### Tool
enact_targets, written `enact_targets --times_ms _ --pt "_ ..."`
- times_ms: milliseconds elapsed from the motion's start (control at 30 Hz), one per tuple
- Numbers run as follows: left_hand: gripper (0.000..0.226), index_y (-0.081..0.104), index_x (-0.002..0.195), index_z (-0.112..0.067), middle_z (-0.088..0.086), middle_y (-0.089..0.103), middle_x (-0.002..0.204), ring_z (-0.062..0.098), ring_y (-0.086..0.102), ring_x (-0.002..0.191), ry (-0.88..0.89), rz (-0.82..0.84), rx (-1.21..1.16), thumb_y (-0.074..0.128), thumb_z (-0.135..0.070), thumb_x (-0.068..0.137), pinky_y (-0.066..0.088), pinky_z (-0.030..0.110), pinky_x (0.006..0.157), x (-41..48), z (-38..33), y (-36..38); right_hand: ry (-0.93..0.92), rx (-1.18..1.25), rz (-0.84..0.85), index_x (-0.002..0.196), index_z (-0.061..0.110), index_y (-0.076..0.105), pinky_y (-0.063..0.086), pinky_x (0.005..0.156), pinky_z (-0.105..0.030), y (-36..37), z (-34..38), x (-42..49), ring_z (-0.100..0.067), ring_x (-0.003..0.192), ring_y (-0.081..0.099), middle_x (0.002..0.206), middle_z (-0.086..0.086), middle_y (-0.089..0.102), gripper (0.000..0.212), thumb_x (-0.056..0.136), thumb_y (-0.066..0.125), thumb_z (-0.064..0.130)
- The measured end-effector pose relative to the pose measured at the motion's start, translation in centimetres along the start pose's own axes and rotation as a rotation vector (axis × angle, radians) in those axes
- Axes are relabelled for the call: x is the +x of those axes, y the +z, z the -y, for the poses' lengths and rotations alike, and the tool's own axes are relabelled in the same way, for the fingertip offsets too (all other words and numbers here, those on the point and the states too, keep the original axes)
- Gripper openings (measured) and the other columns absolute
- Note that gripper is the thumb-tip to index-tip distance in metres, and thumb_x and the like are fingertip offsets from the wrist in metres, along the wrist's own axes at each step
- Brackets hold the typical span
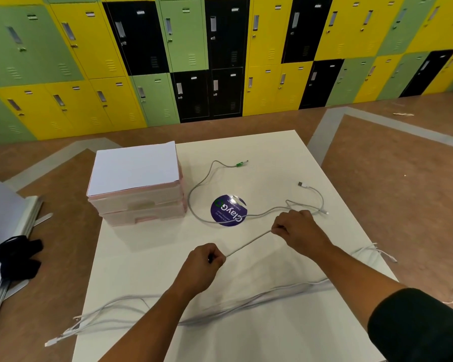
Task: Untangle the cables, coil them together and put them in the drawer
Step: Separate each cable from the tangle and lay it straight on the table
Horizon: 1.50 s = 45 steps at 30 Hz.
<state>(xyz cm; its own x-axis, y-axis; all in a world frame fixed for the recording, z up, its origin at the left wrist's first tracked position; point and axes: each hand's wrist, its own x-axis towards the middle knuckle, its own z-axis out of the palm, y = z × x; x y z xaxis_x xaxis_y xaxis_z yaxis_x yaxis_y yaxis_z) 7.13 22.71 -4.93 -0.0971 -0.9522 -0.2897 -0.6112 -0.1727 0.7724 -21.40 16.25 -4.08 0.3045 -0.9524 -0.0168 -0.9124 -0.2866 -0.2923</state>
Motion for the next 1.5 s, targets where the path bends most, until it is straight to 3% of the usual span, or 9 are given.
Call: enact_targets --times_ms 167,400,700,833,900,1000,1133,1333,1500 --pt "0.019 0.062 0.076 -0.023 -0.006 0.064 0.071 0.006 0.056 0.064 -0.021 0.002 -0.025 0.063 -0.02 0.094 0.043 0.015 0.062 -0.1 0.3 -0.4 -0.005 -0.115 -0.053 0.073 0.025 0.06 0.033 0.088 -0.035 -0.5 -1.4 -0.3 -0.011 0.073 0.049 0.068 0.013 0.055 0.036 0.088 0.061 0.057" --pt "0.018 0.062 0.077 -0.021 -0.005 0.065 0.072 0.007 0.056 0.065 -0.015 -0.001 -0.047 0.063 -0.019 0.095 0.044 0.017 0.063 0.0 -0.1 -0.4 -0.144 -0.136 -0.224 0.092 0.023 0.071 0.047 0.079 -0.041 -1.4 -2.9 0.3 -0.022 0.078 0.062 0.082 0.007 0.063 0.005 0.092 0.067 0.02" --pt "0.02 0.061 0.075 -0.026 -0.009 0.064 0.071 0.005 0.057 0.066 0.016 0.011 0.001 0.063 -0.021 0.095 0.042 0.014 0.063 -0.3 -0.2 -0.4 0.172 0.006 -0.331 0.065 0.018 0.063 0.038 0.069 -0.033 -6.0 -3.7 0.3 -0.016 0.059 0.055 0.061 0.008 0.059 0.036 0.078 0.076 0.049" --pt "0.02 0.061 0.075 -0.025 -0.009 0.064 0.072 0.007 0.058 0.067 0.02 0.02 0.003 0.063 -0.021 0.095 0.045 0.018 0.065 -0.3 -0.1 -0.4 0.269 0.141 -0.236 0.068 0.02 0.06 0.046 0.066 -0.038 -6.3 -3.9 0.5 -0.015 0.066 0.054 0.068 0.008 0.058 0.033 0.083 0.074 0.045" --pt "0.02 0.061 0.075 -0.026 -0.008 0.065 0.073 0.007 0.058 0.067 0.013 0.026 0.006 0.063 -0.022 0.095 0.046 0.019 0.065 -0.4 0.2 -0.3 0.246 0.229 -0.213 0.085 0.023 0.071 0.05 0.075 -0.037 -6.2 -4.7 0.7 -0.012 0.079 0.059 0.081 0.011 0.062 0.01 0.091 0.069 0.032" --pt "0.022 0.06 0.073 -0.024 -0.005 0.065 0.072 0.008 0.058 0.064 0.001 0.021 0.006 0.064 -0.023 0.094 0.049 0.023 0.066 -0.7 0.8 -0.4 0.238 0.287 -0.11 0.1 0.024 0.076 0.047 0.079 -0.028 -6.8 -5.8 0.1 -0.009 0.088 0.062 0.087 0.017 0.065 0.012 0.094 0.066 0.024" --pt "0.021 0.061 0.073 -0.023 -0.006 0.065 0.07 0.006 0.056 0.062 0.025 0.036 0.026 0.063 -0.022 0.094 0.047 0.021 0.063 -0.6 1.0 -0.4 0.39 0.22 0.026 0.085 0.028 0.075 0.048 0.065 -0.032 -7.3 -7.1 -1.7 -0.011 0.066 0.059 0.071 0.008 0.067 0.017 0.091 0.067 0.042" --pt "0.02 0.063 0.074 -0.021 -0.006 0.066 0.07 0.006 0.058 0.062 0.025 0.084 0.043 0.063 -0.019 0.094 0.047 0.019 0.061 -0.6 0.9 0.6 0.573 0.227 0.071 0.061 0.007 0.054 0.029 0.054 -0.029 -6.6 -8.6 -3.9 -0.015 0.052 0.04 0.053 -0.001 0.044 0.056 0.08 0.074 0.056" --pt "0.021 0.062 0.074 -0.018 -0.002 0.065 0.067 0.005 0.057 0.059 0.017 0.082 0.03 0.063 -0.019 0.095 0.046 0.018 0.06 -0.3 1.1 0.5 0.471 0.239 0.122 0.076 0.022 0.069 0.036 0.056 -0.023 -5.4 -9.6 -5.1 -0.015 0.062 0.054 0.063 0.009 0.059 0.022 0.097 0.063 0.028"
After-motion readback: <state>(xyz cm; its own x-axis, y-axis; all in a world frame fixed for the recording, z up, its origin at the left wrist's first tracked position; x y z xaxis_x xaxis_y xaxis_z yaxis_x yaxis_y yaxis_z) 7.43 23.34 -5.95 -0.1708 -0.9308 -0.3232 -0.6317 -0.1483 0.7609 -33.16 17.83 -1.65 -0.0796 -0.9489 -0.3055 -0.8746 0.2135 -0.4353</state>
